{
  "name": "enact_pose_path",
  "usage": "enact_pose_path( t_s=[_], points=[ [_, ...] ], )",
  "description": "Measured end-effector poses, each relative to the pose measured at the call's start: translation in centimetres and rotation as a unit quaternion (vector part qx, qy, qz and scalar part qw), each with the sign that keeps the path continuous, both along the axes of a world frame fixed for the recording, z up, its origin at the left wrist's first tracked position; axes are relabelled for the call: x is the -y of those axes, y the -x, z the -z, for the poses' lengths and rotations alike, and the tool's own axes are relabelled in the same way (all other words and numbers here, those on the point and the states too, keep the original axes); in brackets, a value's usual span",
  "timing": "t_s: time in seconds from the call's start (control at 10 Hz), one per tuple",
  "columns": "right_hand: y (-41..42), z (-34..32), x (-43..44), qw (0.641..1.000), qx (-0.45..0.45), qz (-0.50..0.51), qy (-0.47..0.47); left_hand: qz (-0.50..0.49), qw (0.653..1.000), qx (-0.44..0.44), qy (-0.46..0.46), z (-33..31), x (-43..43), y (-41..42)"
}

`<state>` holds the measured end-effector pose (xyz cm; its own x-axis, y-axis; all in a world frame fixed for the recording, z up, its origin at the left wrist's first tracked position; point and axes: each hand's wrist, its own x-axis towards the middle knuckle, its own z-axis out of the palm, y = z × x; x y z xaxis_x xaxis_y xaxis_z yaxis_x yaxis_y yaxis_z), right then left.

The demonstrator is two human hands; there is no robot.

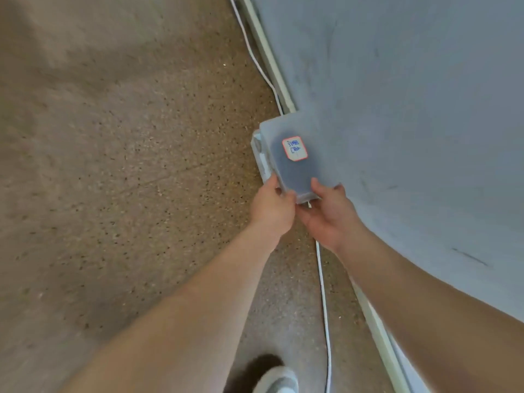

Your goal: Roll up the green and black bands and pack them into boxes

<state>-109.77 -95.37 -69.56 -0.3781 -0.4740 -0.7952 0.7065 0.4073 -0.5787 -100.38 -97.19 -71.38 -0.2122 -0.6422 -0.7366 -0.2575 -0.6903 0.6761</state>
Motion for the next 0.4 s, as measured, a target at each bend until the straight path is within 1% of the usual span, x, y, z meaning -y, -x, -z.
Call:
enact_pose_path(
  t_s=[0.1, 0.2, 0.3, 0.4],
  points=[
    [0.7, 1.7, 1.6, 0.997, -0.061, -0.019, -0.040, 0.018, 0.999, 0.025, 0.025, 1.6, 1.1, 0.6],
    [1.0, 2.4, 2.2, 0.981, -0.152, -0.069, -0.098, 0.032, 0.998, 0.029, 0.051, 1.8, 1.9, 0.8],
    [1.1, 2.1, 3.0, 0.964, -0.201, -0.112, -0.131, 0.042, 0.995, 0.036, 0.078, 1.8, 2.4, 0.7],
    [1.0, 1.2, 2.4, 0.937, -0.230, -0.206, -0.167, 0.065, 0.996, 0.025, 0.060, 1.3, 2.5, 0.5]
  ],
)
